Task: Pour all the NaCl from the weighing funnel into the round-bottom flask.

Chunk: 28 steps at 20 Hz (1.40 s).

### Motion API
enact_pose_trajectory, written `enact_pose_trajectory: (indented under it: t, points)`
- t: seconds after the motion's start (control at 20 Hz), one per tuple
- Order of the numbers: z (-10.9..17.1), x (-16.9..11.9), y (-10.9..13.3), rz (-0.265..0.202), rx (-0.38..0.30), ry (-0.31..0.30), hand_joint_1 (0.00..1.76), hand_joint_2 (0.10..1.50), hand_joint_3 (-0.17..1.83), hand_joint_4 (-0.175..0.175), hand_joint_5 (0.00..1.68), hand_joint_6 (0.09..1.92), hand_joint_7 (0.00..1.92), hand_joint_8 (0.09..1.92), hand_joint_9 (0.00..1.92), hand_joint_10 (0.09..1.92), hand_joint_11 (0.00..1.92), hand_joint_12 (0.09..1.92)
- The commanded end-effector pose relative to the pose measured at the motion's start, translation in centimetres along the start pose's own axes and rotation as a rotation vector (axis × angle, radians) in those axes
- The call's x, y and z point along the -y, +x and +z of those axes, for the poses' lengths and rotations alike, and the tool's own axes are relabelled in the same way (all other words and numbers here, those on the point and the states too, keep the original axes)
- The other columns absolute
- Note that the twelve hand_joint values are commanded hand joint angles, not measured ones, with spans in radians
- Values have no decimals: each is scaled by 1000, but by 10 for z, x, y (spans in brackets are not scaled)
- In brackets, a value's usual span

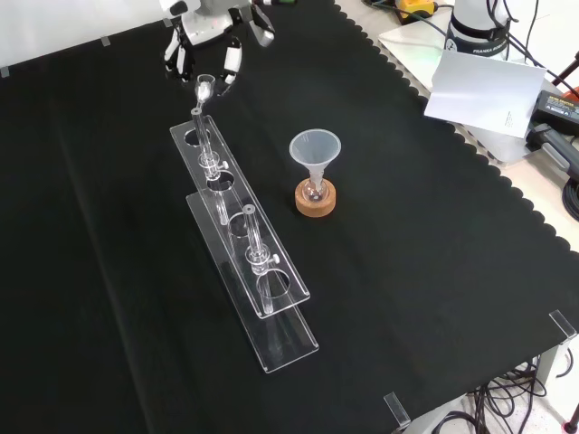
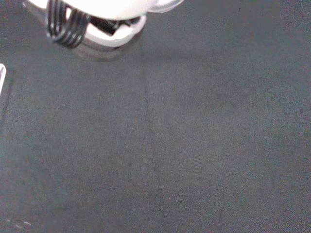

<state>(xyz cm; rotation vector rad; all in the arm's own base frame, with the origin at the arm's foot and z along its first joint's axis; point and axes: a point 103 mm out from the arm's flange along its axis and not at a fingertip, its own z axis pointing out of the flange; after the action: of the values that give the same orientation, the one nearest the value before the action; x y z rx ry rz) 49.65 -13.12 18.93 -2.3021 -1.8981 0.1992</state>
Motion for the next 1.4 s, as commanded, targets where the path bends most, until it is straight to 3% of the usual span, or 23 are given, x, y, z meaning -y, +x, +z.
enact_pose_trajectory:
  t: [0.05,0.65,1.4]
  points:
    - [-8,11,-12,12,-39,-33,1134,689,537,175,1355,472,590,708,1040,341,904,996]
    - [-26,62,4,9,-3,-54,1134,689,537,175,1356,471,591,711,1046,335,911,990]
    - [-31,141,49,-45,-53,-83,1135,690,535,175,1356,470,593,714,1054,329,923,982]
